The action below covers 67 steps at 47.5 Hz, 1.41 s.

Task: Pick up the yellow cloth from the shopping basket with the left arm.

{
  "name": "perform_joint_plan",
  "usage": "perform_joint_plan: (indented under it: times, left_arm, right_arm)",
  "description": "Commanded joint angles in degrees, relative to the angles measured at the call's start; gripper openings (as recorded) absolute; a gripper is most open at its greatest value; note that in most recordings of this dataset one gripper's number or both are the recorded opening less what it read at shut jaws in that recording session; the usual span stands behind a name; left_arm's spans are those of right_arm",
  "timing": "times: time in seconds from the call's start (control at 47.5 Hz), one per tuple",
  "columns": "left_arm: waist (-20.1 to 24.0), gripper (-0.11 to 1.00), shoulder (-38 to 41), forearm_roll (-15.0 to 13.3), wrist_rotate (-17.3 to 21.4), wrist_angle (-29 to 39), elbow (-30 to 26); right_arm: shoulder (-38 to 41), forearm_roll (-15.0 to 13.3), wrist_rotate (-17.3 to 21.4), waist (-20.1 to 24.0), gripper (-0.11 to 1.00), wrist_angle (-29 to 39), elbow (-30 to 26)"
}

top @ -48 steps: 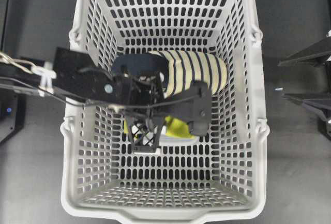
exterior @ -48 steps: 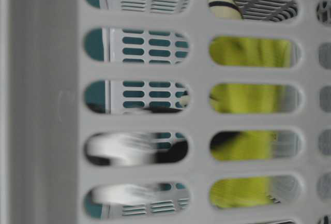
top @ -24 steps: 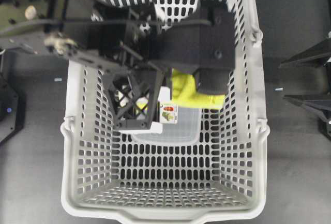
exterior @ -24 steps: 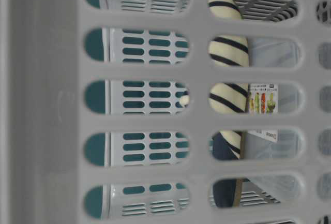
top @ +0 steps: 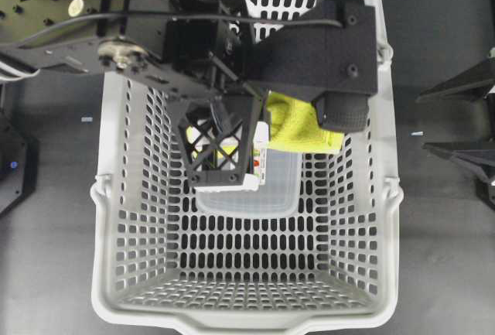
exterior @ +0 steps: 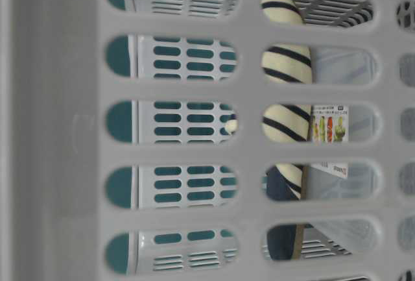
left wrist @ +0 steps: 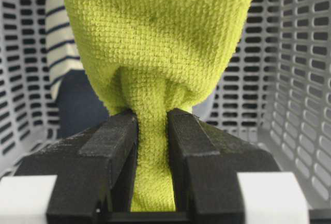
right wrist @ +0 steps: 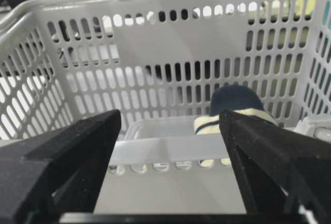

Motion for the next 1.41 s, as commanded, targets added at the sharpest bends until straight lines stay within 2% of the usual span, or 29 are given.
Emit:
perform_joint_plan:
  times: [0.0, 0.21, 0.442, 0.526, 0.673, 0.779, 1.389]
  left_arm:
    - [-0.2, 0.16, -0.9, 0.1, -0.1, -0.2, -1.3]
    - [-0.4, 0.16, -1.2, 0.2, -0.2, -1.1, 0.8]
    - [-0.9, 0.16, -5.5, 0.2, -0.1, -2.0, 8.0]
    - [-0.4, 0.16, -8.2, 0.2, -0.3, -4.7, 12.4]
    - [-0.4, 0.16, -11.9, 0.2, -0.1, -14.4, 20.5]
    - [-0.4, 0.16, -13.3, 0.2, -0.3, -16.0, 23.9]
    - [-0.7, 0.16, -13.6, 0.3, -0.3, -16.1, 25.6]
  right_arm:
    - [0.4, 0.2, 0.0, 0.0, 0.74, -0.3, -0.4]
    - [0.2, 0.2, 0.0, 0.0, 0.74, -0.3, -0.4]
    - [-0.1, 0.2, 0.0, 0.0, 0.74, -0.3, -0.5]
    - [-0.3, 0.2, 0.0, 0.0, 0.74, -0.3, -0.6]
    - [-0.4, 0.2, 0.0, 0.0, 0.74, -0.2, -0.6]
    - [-0.4, 0.2, 0.0, -0.1, 0.74, -0.2, -0.6]
    - [-0.7, 0.2, 0.1, 0.0, 0.74, -0.4, -0.4]
